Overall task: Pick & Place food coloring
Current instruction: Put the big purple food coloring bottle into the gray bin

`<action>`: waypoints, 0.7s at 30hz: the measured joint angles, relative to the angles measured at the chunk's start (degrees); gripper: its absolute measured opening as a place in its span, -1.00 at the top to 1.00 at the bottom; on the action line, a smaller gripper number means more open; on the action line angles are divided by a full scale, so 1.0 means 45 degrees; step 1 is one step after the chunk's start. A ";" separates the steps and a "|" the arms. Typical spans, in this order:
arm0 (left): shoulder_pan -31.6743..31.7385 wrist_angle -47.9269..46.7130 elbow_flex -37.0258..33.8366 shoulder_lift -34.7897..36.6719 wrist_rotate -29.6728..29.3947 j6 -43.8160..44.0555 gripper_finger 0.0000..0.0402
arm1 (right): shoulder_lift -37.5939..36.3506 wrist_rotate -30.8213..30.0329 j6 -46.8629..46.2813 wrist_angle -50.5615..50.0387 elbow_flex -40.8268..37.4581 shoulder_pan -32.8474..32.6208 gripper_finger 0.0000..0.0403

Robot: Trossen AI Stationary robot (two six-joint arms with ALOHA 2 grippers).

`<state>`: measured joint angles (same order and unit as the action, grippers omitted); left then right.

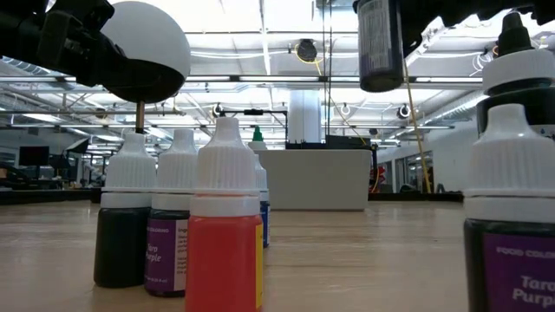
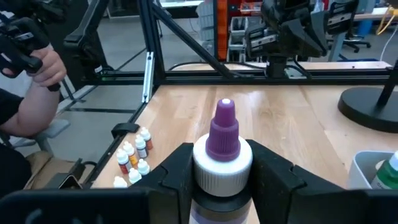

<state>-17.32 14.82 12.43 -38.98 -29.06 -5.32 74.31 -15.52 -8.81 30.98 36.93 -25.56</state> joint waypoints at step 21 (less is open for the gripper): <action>0.0000 0.0001 0.0000 0.0000 0.0000 -0.0089 0.82 | 0.0809 -0.0160 0.0503 0.1386 -0.0005 0.2304 0.44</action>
<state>-17.32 14.83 12.43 -38.98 -29.06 -5.72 77.95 -16.24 -6.54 37.22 36.91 -15.19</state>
